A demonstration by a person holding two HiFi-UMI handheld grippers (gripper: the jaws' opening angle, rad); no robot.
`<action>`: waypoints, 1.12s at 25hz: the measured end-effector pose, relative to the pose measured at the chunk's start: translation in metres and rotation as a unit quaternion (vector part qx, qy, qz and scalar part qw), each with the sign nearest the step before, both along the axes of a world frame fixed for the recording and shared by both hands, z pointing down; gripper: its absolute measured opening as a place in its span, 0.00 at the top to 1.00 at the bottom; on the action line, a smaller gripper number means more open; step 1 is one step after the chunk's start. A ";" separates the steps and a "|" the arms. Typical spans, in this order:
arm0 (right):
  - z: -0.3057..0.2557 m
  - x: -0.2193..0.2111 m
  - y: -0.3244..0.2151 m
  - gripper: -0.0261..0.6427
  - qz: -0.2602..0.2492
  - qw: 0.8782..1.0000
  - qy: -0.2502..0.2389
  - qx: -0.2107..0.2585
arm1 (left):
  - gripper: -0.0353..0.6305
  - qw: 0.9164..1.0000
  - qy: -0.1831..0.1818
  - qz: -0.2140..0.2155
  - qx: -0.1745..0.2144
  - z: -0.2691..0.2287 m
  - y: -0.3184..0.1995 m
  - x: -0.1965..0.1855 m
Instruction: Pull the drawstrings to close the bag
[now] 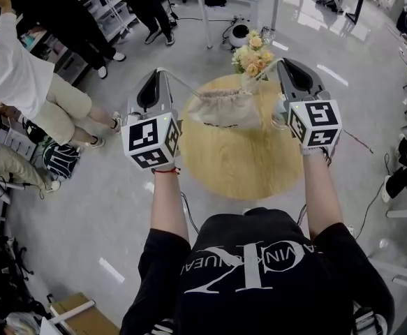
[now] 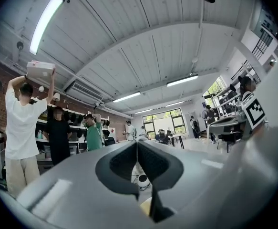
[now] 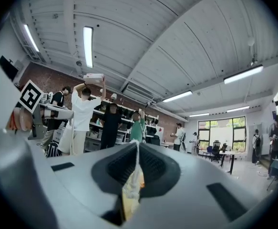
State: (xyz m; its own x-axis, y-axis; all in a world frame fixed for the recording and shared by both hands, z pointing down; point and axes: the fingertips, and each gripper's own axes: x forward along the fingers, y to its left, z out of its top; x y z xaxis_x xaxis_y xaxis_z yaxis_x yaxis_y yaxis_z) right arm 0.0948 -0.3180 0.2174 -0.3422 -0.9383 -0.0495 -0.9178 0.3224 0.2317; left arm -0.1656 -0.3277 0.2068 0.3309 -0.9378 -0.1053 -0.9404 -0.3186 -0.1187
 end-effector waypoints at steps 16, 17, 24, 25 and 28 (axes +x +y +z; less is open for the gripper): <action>-0.004 -0.006 0.003 0.93 -0.005 1.000 -0.006 0.021 | 0.92 0.999 0.017 0.009 0.033 -0.006 0.003 0.002; -0.004 -0.006 0.003 0.93 -0.004 1.000 -0.006 0.022 | 0.92 0.999 0.018 0.009 0.034 -0.007 0.003 0.001; -0.005 -0.004 0.001 0.93 -0.002 1.000 -0.007 0.026 | 0.92 0.999 0.020 0.005 0.035 -0.007 0.003 0.001; -0.005 -0.004 0.001 0.93 -0.003 1.000 -0.007 0.025 | 0.92 0.999 0.020 0.005 0.035 -0.007 0.003 0.001; -0.005 -0.005 0.002 0.93 -0.003 1.000 -0.007 0.025 | 0.92 0.999 0.020 0.002 0.034 -0.007 0.004 -0.001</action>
State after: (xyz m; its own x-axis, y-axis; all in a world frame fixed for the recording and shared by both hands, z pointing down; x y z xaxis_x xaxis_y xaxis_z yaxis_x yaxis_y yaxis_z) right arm 0.0902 -0.3162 0.2122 -0.3472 -0.9323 -0.1012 -0.9190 0.3167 0.2349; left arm -0.1666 -0.3236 0.2002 0.3284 -0.9270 -0.1813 -0.9438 -0.3144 -0.1020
